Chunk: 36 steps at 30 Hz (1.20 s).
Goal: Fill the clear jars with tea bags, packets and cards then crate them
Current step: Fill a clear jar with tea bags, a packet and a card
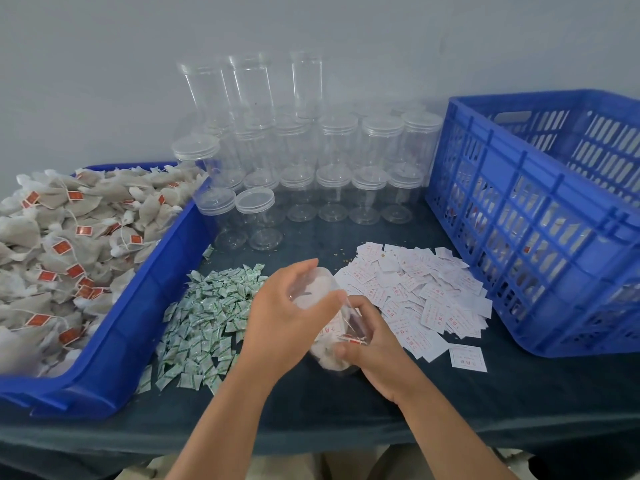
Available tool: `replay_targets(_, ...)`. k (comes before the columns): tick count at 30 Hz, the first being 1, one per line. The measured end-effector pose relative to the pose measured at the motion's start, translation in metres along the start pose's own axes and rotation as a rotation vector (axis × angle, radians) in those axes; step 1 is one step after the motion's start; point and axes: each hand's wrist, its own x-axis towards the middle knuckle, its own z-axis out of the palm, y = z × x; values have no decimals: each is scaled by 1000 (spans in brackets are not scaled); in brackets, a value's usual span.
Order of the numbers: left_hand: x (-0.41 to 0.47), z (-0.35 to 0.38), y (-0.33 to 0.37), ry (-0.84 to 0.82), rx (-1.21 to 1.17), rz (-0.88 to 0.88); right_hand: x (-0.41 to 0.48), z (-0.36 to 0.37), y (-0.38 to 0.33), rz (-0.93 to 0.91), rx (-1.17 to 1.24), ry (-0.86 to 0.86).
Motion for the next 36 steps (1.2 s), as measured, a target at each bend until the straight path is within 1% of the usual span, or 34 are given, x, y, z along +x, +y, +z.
replay_targets(6, 0, -7, -6, -60, -45, 75, 1, 0, -7, 42, -30, -101)
replay_targets(10, 6, -11, -10, -138, -105, 155, 1, -1, -4, 33, 15, -81)
replay_targets(12, 9, -7, -19, -140, -212, 195, 0, 0, -4, 9, 90, -68)
replay_targets(15, 1, 16, -36, -92, -411, 129, 0, 6, -8, -66, 105, -34)
replay_targets(17, -6, 34, -47, -129, -441, 90, -1, 10, -10, -109, -11, 39)
replay_targets(19, -9, 43, -53, -103, -379, 97, -3, 12, -9, -129, -156, 161)
replay_targets(21, -7, 44, -58, -69, -325, 123, -7, 15, -9, -157, -206, 297)
replay_targets(23, -4, 45, -60, -86, -261, 174, -9, 16, -17, -240, -252, 384)
replay_targets(24, -3, 45, -58, -97, -216, 215, -11, 14, -29, -270, -314, 411)
replay_targets(26, 1, 45, -50, -95, -152, 296, -16, 5, -63, -237, -481, 425)
replay_targets(29, 14, 43, -30, -85, -62, 431, -30, -9, -121, -131, -721, 318)
replay_targets(31, 24, 45, -5, -109, -27, 508, -42, -17, -156, -130, -887, 302)
replay_targets(33, 35, 53, 30, -156, -40, 569, -53, -26, -193, -171, -974, 369)
replay_targets(36, 58, 75, 89, -251, -88, 655, -65, -43, -251, -227, -1074, 515)
